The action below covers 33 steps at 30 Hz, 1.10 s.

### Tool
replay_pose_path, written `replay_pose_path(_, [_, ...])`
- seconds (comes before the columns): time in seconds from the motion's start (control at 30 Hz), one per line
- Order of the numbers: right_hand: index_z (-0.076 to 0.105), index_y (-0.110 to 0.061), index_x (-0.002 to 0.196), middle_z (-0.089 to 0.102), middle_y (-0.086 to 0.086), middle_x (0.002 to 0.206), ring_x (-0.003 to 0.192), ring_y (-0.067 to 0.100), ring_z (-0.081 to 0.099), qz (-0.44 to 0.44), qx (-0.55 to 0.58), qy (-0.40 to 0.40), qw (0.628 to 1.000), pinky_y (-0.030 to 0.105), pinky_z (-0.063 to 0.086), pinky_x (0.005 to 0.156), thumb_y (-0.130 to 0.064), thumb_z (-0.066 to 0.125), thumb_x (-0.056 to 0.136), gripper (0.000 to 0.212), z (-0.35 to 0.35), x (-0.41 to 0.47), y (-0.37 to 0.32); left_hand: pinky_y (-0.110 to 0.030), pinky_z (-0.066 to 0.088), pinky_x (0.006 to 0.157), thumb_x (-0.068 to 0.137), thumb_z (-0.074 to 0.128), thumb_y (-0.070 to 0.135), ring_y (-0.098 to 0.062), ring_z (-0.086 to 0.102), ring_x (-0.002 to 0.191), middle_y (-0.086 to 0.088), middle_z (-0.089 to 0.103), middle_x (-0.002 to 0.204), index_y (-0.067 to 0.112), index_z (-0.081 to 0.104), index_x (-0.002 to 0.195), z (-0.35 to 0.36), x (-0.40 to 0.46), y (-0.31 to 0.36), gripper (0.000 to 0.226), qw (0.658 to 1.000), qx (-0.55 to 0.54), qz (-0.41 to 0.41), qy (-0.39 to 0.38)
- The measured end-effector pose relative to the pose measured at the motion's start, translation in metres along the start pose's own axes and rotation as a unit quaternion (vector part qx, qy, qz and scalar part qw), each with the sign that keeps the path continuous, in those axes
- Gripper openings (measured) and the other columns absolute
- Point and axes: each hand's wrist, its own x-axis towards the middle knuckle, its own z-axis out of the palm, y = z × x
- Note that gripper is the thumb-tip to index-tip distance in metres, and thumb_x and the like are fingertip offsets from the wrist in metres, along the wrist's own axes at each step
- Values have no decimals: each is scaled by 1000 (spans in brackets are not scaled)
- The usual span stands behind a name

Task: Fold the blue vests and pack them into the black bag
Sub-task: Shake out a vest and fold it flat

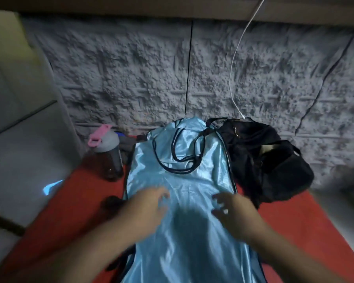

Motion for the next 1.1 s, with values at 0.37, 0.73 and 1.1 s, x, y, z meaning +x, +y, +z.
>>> replay_pose_path(0.37, [45, -18, 135, 58, 11, 128, 117, 35, 57, 241, -65, 17, 968, 38, 45, 95, -33, 49, 93, 45, 55, -154, 57, -35, 37, 110, 91, 66, 43, -28, 38, 133, -8, 31, 153, 34, 28, 151, 60, -170, -38, 72, 965, 144, -214, 43])
replay_pose_path(0.73, [66, -7, 97, 72, 15, 105, 103, 34, 69, 282, 9, -21, 959, 31, 48, 72, -25, 57, 84, 24, 61, -161, 56, -30, 41, 61, 86, 67, 30, -29, 67, 85, -5, 68, 82, 15, 54, 64, 55, -175, -70, 30, 948, 25, -315, 31])
replay_pose_path(1.1, [68, 9, 80, 61, 16, 61, 55, 27, 59, 351, 374, 68, 856, 31, 49, 51, 8, 72, 74, 7, 47, -166, 71, -45, 59, 58, 79, 75, 13, -31, 66, 67, -14, 67, 73, 10, 61, 86, 46, -190, -77, 16, 914, -157, -340, 155])
